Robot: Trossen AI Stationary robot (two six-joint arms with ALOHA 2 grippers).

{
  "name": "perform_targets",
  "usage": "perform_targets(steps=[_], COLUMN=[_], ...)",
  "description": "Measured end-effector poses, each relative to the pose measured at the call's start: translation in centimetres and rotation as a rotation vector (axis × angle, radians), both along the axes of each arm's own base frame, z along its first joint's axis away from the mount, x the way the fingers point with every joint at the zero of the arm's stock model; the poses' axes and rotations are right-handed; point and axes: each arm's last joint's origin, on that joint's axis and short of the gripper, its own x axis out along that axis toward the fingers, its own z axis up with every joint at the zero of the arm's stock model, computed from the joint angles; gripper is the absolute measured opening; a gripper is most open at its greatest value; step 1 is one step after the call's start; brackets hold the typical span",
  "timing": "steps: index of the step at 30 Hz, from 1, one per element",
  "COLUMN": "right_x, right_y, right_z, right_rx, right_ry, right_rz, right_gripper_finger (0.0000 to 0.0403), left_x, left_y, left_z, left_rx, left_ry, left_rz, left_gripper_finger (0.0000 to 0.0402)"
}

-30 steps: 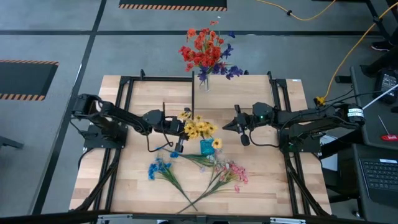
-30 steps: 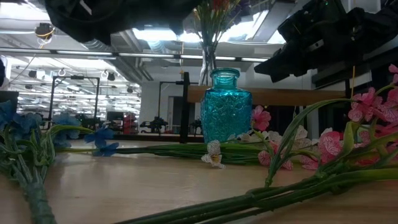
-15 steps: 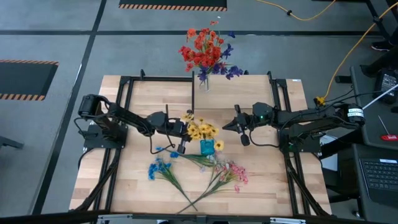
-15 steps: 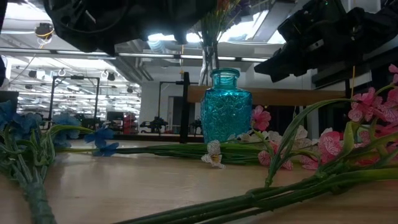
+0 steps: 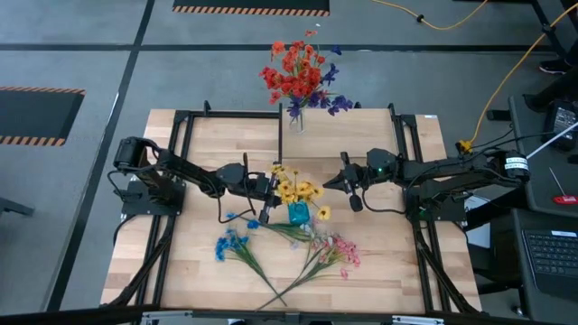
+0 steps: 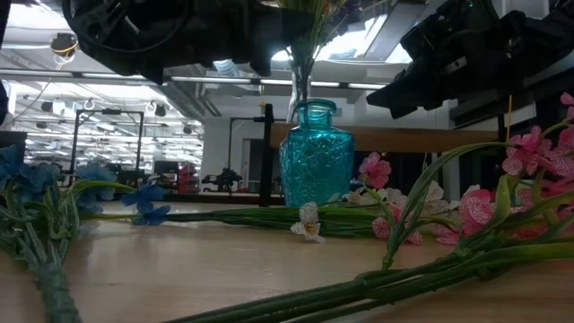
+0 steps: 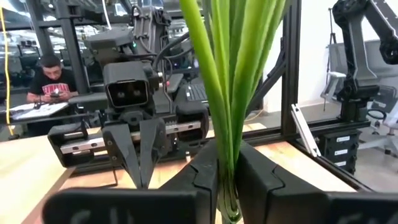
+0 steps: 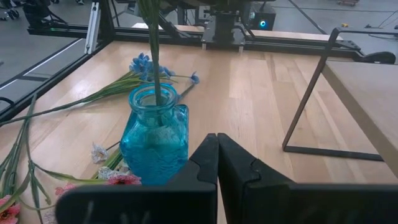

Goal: Pick and place flowers into a vace then onto a shelf
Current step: Put the yellow flowers into the blue vase

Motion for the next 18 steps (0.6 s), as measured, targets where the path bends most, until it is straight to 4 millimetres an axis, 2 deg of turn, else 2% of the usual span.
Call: perform_targets(steps=[18], right_x=[0.0], right_y=[0.0], right_z=[0.0], right_rx=[0.001], right_ry=[0.002], right_rz=[0.000], right_gripper_finger=[0.0003], left_x=[0.0], left_y=[0.2], left_z=[-1.6], left_rx=[-0.048], left_ry=[0.188], left_rz=[0.059], left_gripper_finger=[0.0115])
